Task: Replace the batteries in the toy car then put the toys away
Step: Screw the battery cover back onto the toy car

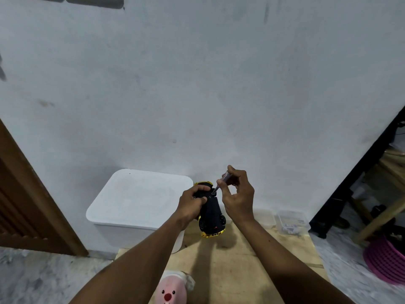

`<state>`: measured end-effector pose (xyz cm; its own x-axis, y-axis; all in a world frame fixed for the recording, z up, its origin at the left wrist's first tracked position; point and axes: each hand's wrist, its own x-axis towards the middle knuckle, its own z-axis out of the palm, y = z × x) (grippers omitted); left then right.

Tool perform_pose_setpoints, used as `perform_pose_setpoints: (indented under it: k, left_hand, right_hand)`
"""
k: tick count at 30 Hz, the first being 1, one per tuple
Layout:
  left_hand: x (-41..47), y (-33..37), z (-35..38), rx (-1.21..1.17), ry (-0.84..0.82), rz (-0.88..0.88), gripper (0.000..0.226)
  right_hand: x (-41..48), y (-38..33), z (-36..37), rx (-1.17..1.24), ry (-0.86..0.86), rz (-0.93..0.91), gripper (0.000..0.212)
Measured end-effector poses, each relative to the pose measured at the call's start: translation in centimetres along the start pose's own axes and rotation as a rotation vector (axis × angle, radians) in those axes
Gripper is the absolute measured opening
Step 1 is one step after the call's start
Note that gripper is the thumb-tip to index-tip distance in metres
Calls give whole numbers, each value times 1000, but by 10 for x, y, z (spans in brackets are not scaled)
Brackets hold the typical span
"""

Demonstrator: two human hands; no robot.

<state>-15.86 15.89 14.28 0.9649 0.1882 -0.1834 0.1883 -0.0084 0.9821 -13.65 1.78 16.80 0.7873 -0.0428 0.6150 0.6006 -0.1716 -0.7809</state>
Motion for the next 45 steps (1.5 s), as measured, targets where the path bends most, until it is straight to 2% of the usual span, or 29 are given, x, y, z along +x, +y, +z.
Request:
perform_pose_setpoints:
  k: [4, 8, 12, 18, 24, 29, 35, 41, 45]
  left_hand:
    - [0, -1, 0, 1, 5, -1, 38]
    - [2, -1, -3, -3, 22, -6, 37]
    - [3, 0, -4, 0, 21, -5, 38]
    - [4, 0, -3, 10, 20, -6, 39]
    - [3, -1, 0, 20, 14, -3, 39]
    - [3, -3, -1, 19, 32, -7, 38]
    - [3, -3, -2, 21, 30, -4, 37]
    - [3, -2, -1, 4, 22, -4, 37]
    - [3, -4, 1, 3, 11, 1, 38]
  right_hand:
    - [1, -2, -1, 58, -37, 33, 46]
    - [3, -3, -3, 91, -46, 112, 51]
    - [4, -1, -4, 24, 41, 60, 57]
    - [5, 1, -5, 85, -76, 85, 49]
    - [6, 4, 0, 14, 16, 61, 50]
    - [4, 2, -5, 91, -85, 126, 51]
    - [4, 0, -5, 39, -27, 79, 54]
    - [3, -5, -2, 85, -104, 116, 51]
    - [3, -3, 0, 82, -87, 117, 48]
